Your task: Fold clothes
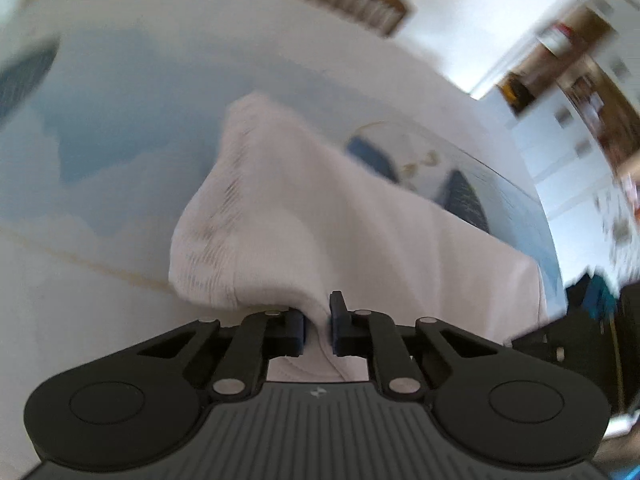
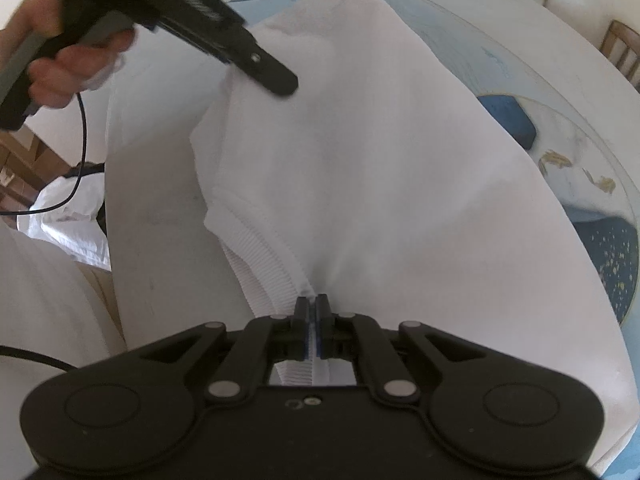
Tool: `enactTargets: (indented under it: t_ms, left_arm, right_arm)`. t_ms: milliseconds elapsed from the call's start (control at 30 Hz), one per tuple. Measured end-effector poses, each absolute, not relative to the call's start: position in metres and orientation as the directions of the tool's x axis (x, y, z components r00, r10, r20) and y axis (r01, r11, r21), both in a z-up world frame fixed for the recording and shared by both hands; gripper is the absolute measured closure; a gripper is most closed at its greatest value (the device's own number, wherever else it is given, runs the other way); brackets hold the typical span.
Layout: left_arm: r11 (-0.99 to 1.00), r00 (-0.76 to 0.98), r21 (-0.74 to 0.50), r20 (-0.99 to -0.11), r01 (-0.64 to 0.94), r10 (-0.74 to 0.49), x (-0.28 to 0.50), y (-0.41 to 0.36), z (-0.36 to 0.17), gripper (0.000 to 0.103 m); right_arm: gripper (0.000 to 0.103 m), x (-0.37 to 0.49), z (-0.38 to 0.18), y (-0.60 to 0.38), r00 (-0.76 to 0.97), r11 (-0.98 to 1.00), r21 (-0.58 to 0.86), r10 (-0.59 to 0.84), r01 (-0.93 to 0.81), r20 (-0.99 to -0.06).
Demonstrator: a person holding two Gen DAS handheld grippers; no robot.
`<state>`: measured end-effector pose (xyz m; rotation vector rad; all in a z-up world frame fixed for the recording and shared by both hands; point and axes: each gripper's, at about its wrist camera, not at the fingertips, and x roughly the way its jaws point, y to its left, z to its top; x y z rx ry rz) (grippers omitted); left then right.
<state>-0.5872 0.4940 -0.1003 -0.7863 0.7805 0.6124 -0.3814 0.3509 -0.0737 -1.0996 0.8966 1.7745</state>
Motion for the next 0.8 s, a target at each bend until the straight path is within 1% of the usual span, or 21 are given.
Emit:
enactTargets:
  t_ms: [100,267,333,467,600,700,800]
  left_arm:
    - [0.717,0.599,-0.282,-0.767,-0.637,0.23,-0.567,0.472,-0.078,0.093]
    - [0.856,0.661,-0.193,-0.721,-0.48,0.208,-0.529,0.444,-0.056,0.093]
    - [0.893,0.679,-0.159,-0.708,-0.421,0.194,-0.511,0.433,-0.051,0.093]
    - [0.928,0.687,-0.104,-0.702,-0.357,0.185,-0.483,0.413,-0.049,0.093]
    - [0.944,0.681,-0.052,-0.705,-0.325,0.196,-0.457,0.392,-0.045,0.093]
    - [0.958,0.673,-0.021,-0.716,-0.286,0.185,-0.438,0.377,-0.047,0.093]
    - [0.971,0.66,-0.009,-0.734,-0.241,0.157,-0.41,0.36,-0.055,0.093]
  right_arm:
    - [0.0,-0.383,-0.074,0.349,-0.248,-0.373,0.129,0.292,-0.919,-0.924]
    - [0.0,-0.385,-0.075,0.342,-0.23,-0.344,0.112,0.324,-0.932,-0.918]
    - [0.0,-0.38,-0.075,0.339,-0.243,-0.325,0.128,0.343,-0.937,-0.907]
    - [0.0,-0.358,-0.067,0.327,-0.264,-0.293,0.156,0.377,-0.943,-0.888]
    - [0.0,-0.306,-0.041,0.29,-0.176,-0.248,0.068,0.443,-0.966,-0.879]
    - [0.0,-0.26,-0.047,0.262,-0.15,-0.179,0.081,0.418,-0.981,-0.896]
    - [0.0,-0.246,-0.076,0.246,-0.172,-0.122,0.134,0.395,-0.983,-0.902]
